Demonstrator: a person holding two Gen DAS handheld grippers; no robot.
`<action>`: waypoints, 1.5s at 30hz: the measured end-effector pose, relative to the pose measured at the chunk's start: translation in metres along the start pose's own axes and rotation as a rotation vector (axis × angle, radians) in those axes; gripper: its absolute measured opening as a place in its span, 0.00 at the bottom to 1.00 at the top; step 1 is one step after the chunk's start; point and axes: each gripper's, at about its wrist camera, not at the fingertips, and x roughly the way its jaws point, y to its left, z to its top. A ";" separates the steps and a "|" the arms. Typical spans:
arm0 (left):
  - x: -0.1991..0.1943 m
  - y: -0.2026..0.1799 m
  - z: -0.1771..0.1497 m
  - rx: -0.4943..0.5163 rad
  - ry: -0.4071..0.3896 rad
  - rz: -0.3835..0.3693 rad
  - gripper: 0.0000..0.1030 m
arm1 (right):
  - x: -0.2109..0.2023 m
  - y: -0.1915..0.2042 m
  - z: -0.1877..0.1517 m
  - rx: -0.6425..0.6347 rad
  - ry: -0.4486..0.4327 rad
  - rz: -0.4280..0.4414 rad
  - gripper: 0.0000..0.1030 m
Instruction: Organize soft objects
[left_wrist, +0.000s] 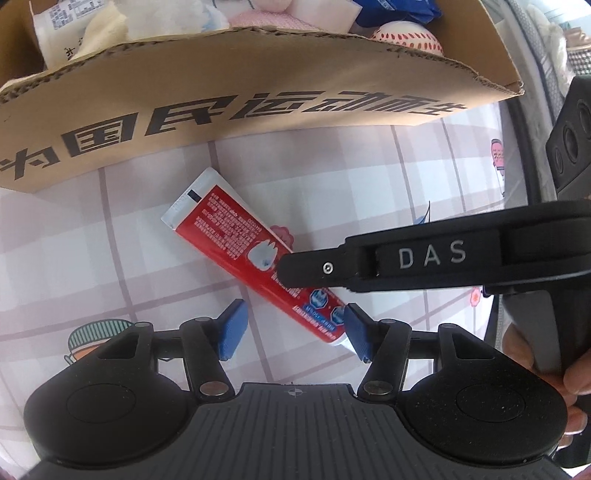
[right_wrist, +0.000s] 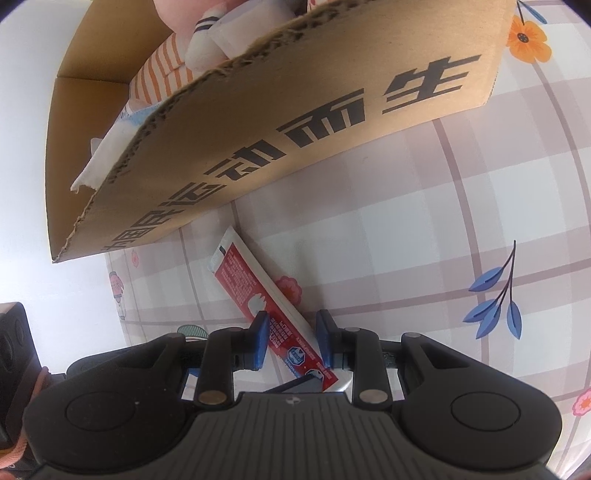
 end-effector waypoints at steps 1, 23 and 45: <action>0.000 -0.001 0.000 0.002 0.001 0.000 0.56 | 0.001 0.000 0.000 0.001 0.001 0.001 0.29; 0.010 -0.029 -0.001 0.118 -0.026 0.070 0.54 | 0.010 0.015 -0.012 -0.096 0.026 0.000 0.31; 0.005 -0.011 -0.027 0.135 0.001 -0.008 0.32 | -0.008 -0.019 -0.052 0.125 -0.081 0.045 0.19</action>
